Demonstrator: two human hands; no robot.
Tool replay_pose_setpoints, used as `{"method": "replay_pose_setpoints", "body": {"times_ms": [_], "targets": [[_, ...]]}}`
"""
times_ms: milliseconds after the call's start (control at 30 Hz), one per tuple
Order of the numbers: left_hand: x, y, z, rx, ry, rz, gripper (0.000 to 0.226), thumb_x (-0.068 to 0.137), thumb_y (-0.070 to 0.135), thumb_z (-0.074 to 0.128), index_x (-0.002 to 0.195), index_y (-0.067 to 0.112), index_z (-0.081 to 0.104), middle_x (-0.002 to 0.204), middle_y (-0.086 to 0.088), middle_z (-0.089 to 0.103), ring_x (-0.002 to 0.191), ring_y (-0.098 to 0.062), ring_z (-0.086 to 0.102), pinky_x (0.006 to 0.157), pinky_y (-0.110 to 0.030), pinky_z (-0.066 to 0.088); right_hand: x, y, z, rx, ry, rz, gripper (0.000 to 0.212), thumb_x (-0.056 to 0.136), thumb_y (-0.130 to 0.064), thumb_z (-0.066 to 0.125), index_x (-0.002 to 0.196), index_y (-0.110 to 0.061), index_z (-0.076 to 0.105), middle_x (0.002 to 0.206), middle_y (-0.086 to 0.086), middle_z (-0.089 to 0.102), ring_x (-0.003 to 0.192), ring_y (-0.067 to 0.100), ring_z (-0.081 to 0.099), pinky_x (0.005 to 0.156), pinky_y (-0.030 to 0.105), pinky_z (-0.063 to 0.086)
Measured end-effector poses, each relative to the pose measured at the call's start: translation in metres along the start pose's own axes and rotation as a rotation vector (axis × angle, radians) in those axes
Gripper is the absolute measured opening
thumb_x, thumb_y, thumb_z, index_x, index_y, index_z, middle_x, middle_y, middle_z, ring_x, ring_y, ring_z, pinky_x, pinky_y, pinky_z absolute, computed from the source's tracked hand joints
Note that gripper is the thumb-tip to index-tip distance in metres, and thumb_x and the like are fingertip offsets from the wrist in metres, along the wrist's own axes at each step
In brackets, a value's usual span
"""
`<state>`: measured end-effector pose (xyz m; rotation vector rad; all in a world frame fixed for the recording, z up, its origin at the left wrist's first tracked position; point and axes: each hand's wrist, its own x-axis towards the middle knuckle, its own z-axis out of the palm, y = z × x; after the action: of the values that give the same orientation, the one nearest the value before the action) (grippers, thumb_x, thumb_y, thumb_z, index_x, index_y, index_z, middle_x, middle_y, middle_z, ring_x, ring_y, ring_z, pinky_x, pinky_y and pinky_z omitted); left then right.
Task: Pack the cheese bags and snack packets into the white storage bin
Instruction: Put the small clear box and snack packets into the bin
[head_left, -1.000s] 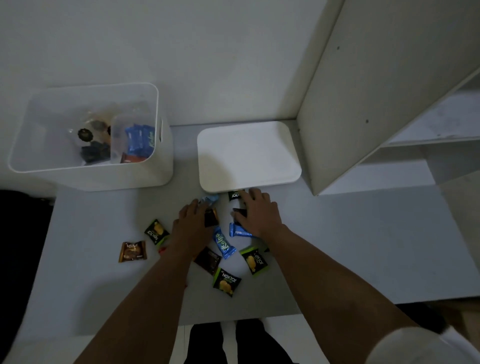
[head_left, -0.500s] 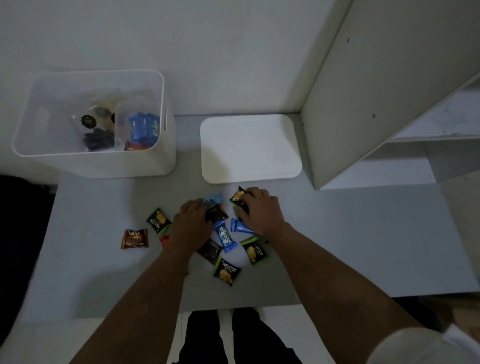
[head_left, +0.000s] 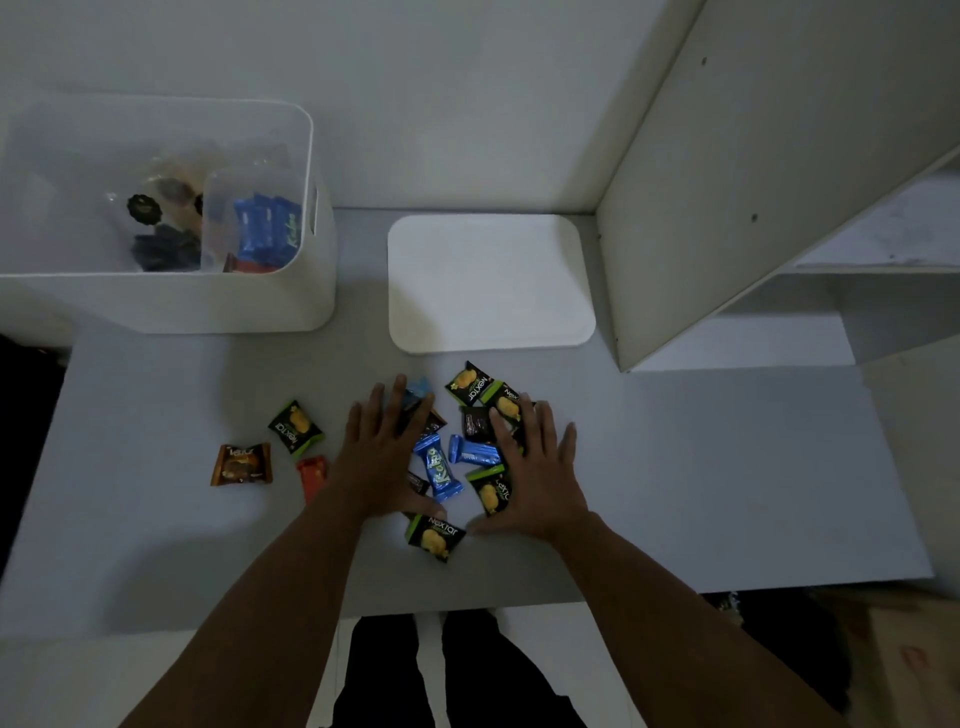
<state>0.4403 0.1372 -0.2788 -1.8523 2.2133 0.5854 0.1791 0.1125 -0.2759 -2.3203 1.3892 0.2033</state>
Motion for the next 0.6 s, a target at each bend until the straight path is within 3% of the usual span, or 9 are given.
{"method": "replay_pose_setpoints", "body": {"times_ms": [100,200,300,400,600], "targets": [[0.006,0.002,0.007,0.016,0.064,0.022,0.140,0.053,0.107,0.033,0.161,0.027,-0.004,0.166,-0.015,-0.021,0.152,-0.046,-0.012,0.120,-0.066,0.001,0.016,-0.003,0.004,-0.011,0.076,-0.035,0.137,0.055,-0.100,0.050,0.159,-0.035,-0.010,0.166,0.011,-0.023,0.151,0.041,-0.022,0.114,0.075,-0.001],[0.008,0.000,0.016,0.025,0.211,0.073,0.110,0.074,0.095,0.034,0.158,0.025,0.028,0.167,-0.017,0.015,0.151,-0.045,0.018,0.118,-0.066,0.017,0.034,-0.001,0.008,-0.070,0.171,-0.081,0.116,0.066,-0.097,0.044,0.160,-0.037,0.012,0.169,0.010,-0.006,0.154,0.040,-0.009,0.115,0.074,0.005],[0.011,-0.001,0.022,0.028,0.342,0.089,0.079,0.088,0.074,0.045,0.149,0.023,0.046,0.157,-0.017,0.037,0.142,-0.042,0.035,0.113,-0.059,0.031,0.047,0.003,0.010,-0.093,0.289,-0.141,0.087,0.080,-0.085,0.047,0.151,-0.036,0.041,0.166,0.012,0.023,0.152,0.039,0.020,0.111,0.067,0.021],[0.014,0.000,0.023,0.058,0.405,0.061,0.056,0.089,0.054,0.054,0.135,0.022,0.058,0.146,-0.017,0.048,0.126,-0.040,0.047,0.096,-0.051,0.042,0.056,0.004,0.006,-0.116,0.427,-0.185,0.054,0.086,-0.064,0.058,0.130,-0.032,0.063,0.148,0.011,0.051,0.128,0.037,0.050,0.089,0.047,0.041],[0.018,0.011,0.016,-0.032,0.378,0.035,0.045,0.070,0.032,0.074,0.110,0.019,0.061,0.126,-0.014,0.056,0.097,-0.033,0.055,0.059,-0.035,0.050,0.061,-0.011,0.006,0.035,0.372,-0.175,0.043,0.075,-0.047,0.074,0.110,-0.025,0.064,0.126,0.005,0.054,0.106,0.026,0.051,0.047,0.031,0.051]]}}
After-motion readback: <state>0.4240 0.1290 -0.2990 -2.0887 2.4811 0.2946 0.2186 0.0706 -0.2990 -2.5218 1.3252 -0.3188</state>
